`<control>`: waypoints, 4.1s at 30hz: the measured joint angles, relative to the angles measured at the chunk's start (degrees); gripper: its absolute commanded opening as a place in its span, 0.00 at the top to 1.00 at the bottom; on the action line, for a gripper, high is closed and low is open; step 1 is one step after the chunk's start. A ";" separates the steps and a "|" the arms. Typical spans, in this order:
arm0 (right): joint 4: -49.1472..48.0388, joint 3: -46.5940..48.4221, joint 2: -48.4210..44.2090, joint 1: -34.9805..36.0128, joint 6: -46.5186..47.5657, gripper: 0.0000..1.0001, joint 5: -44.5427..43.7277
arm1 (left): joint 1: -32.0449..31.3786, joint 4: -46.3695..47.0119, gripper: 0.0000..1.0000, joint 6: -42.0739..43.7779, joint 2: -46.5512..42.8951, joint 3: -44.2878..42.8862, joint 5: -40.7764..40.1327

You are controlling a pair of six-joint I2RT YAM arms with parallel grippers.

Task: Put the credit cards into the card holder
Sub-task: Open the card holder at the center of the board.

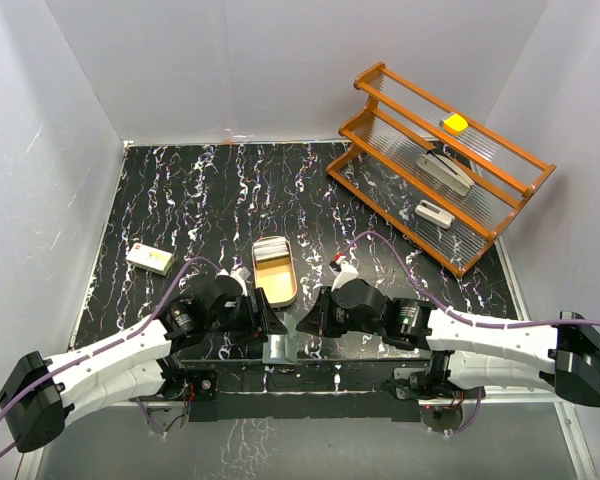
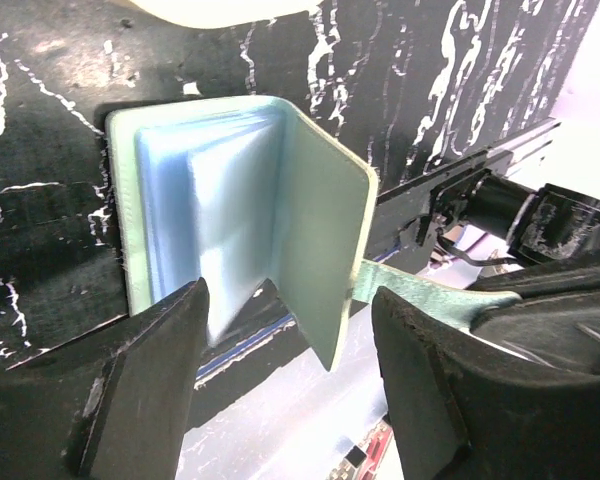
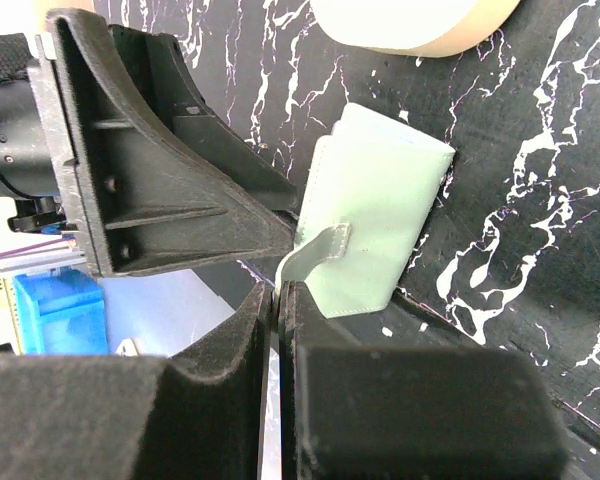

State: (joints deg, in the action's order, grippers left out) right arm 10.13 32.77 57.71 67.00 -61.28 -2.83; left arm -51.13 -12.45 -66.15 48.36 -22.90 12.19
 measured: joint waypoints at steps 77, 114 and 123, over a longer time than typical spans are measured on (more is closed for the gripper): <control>16.57 -14.91 -8.13 0.00 -12.11 1.00 -13.90 | 0.00 15.63 0.66 -5.92 5.95 10.36 1.07; 11.28 9.90 11.72 0.00 1.05 0.70 -3.58 | 0.00 7.87 0.96 -0.07 2.67 4.26 0.44; 8.72 9.40 17.59 0.00 1.57 0.79 -4.48 | 0.00 7.48 0.86 -0.33 1.66 4.26 0.46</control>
State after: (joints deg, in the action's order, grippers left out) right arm 18.85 42.17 75.31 67.00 -59.70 -7.31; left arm -51.13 -4.97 -66.48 50.02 -18.63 12.64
